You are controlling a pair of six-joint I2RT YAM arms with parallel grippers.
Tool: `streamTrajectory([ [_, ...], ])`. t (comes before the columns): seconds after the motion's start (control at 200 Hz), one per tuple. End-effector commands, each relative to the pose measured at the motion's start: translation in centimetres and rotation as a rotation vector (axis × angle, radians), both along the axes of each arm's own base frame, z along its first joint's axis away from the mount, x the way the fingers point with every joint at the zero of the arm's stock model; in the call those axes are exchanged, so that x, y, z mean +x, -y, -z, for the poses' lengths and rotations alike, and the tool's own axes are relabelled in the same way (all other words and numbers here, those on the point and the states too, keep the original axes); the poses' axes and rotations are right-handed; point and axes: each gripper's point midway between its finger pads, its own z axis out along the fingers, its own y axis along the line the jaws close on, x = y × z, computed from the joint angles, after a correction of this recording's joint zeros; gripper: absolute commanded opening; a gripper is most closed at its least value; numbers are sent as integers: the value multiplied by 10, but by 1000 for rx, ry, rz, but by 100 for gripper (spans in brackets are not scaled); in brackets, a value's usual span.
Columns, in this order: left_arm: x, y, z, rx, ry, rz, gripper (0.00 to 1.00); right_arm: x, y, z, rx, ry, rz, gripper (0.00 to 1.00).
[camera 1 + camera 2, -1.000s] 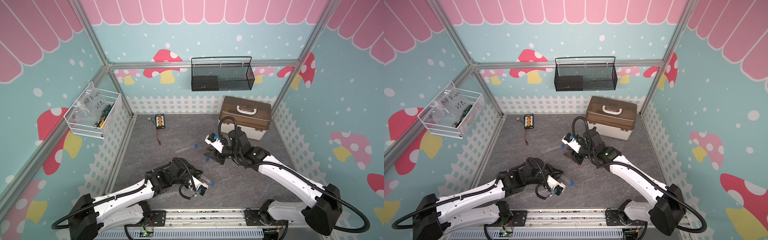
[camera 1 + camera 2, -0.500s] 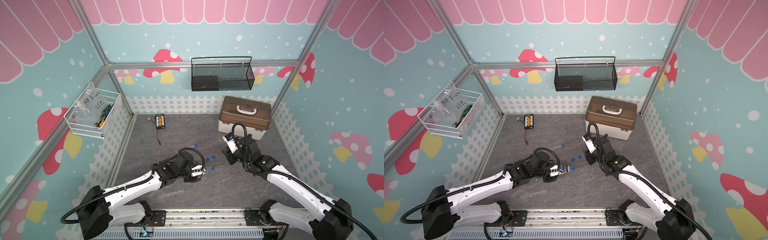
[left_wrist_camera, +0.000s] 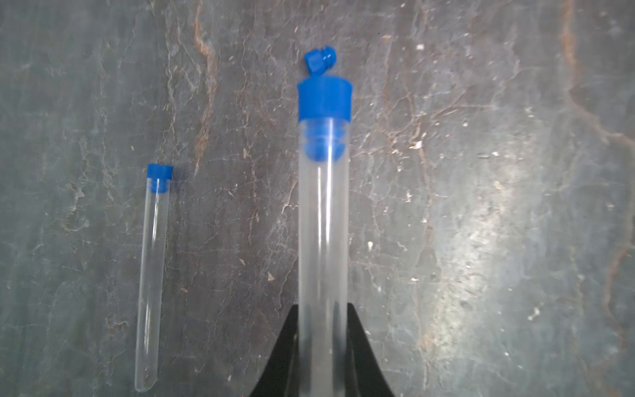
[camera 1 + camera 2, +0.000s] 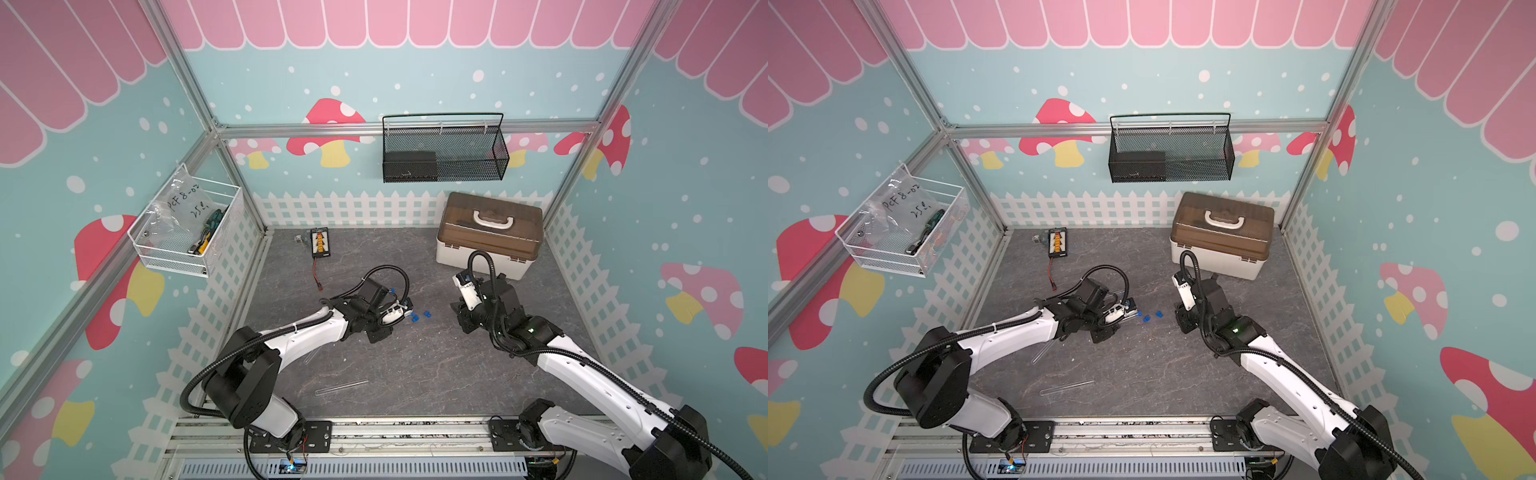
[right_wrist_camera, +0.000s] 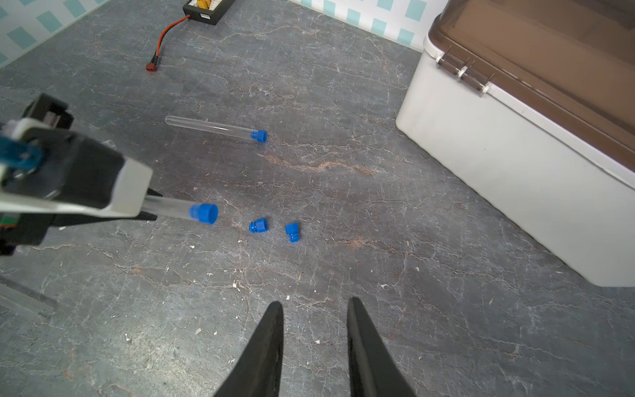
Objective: Insert stoppers into test tubes
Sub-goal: Place the test tube at the center of the board.
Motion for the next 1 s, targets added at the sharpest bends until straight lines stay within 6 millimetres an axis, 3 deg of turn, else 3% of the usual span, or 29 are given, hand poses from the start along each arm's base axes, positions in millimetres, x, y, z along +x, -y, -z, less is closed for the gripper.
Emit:
streamTrajectory([
  [0.0,19,-2,0,13,14,12,0,-3,5,3,3,-9,13,31],
  [0.245,43,-8,17,52,0,10,0,-4,2,6,1,-15,-4,31],
  [0.991,55,-20,53,185,-31,51,5,-2,-6,9,12,-32,-35,30],
])
